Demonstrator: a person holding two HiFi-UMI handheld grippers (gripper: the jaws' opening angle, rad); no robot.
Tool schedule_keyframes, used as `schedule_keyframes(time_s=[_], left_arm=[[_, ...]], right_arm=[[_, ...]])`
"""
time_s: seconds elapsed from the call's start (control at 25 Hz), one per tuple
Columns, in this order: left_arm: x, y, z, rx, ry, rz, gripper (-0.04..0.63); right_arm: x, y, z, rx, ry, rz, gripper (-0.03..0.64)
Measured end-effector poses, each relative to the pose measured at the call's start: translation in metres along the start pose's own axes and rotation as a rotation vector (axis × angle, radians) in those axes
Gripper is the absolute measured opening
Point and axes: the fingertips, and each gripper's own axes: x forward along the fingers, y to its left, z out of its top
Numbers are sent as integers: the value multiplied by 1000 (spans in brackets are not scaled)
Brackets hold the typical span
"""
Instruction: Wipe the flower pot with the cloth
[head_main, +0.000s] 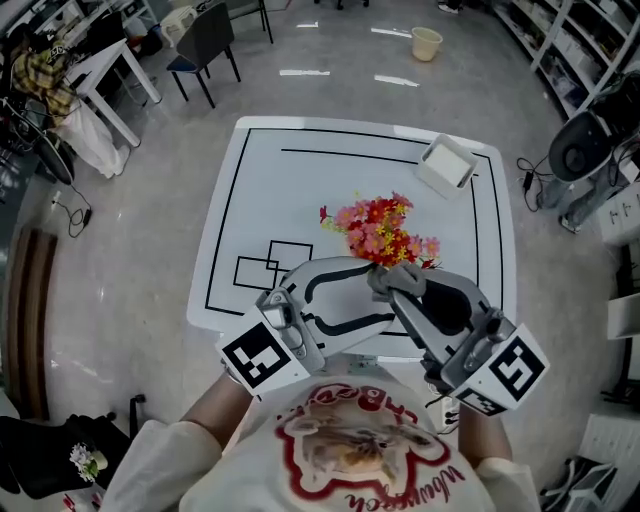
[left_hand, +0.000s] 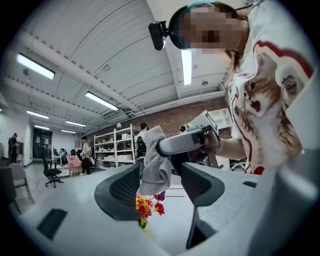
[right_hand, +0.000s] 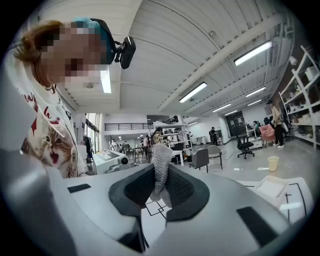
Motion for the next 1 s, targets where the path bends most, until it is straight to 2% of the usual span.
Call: schedule_keyframes(time_s=[0.12, 0.36, 0.44, 0.52, 0.56, 1.0], left_arm=[[8, 4, 1, 55, 26, 36, 242], [16, 18, 9, 80, 1, 114, 239], [19, 18, 9, 87, 9, 117, 222], [22, 17, 9, 108, 19, 125, 159], [23, 17, 9, 117, 19, 132, 149], [15, 23, 5, 102, 11, 168, 107]], right_arm=[[2, 1, -2, 6, 19, 24, 55], [5, -5, -5, 15, 50, 30, 55], [4, -10, -4, 25, 43, 18, 55], [5, -13, -4, 33, 40, 10, 55], [5, -14, -4, 38, 41, 9, 55], [15, -13, -4, 33, 38, 22, 59]])
